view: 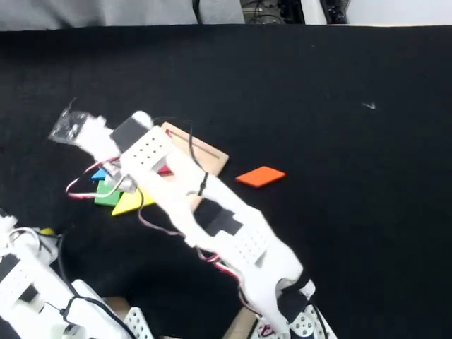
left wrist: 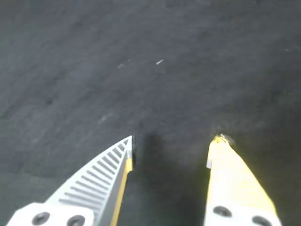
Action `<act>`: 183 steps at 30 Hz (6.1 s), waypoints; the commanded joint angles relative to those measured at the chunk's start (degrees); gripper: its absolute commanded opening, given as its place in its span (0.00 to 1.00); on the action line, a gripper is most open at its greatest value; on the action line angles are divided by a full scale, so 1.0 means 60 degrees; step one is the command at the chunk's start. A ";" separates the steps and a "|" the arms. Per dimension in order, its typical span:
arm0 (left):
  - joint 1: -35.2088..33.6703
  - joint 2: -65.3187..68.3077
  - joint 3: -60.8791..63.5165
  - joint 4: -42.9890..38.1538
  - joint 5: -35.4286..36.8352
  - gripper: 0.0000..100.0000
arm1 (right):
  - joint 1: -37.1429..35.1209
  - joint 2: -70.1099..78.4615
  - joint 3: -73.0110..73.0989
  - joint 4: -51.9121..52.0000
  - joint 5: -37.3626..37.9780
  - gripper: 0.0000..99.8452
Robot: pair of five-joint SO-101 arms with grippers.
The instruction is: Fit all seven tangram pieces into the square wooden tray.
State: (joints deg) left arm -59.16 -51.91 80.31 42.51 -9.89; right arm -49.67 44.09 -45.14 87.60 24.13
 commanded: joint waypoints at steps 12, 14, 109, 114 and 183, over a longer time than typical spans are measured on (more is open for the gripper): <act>-0.3407 -0.0073 -0.0315 0.0410 -0.1568 0.26 | -0.1451 0.0901 -0.1326 0.1245 0.2432 0.14; -0.3656 -0.0073 -0.0330 0.0381 -0.1568 0.26 | -0.1451 0.0901 -0.1341 0.1245 0.3018 0.19; 0.5194 -0.0073 -0.0652 0.1685 -0.0908 0.26 | 0.1363 -0.5048 0.8549 -0.2022 -0.1436 0.01; 0.5136 -0.0073 -0.0652 0.1670 -0.0908 0.26 | 0.0879 -0.5004 0.9092 -0.2286 -0.1626 0.01; 0.5136 -0.0073 -0.0505 0.1656 -0.0908 0.26 | 0.4264 -0.2322 0.6322 -0.2242 -0.8469 0.04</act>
State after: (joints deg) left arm -28.84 -51.91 77.49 53.23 -15.60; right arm -26.02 30.55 -4.62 73.63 -27.74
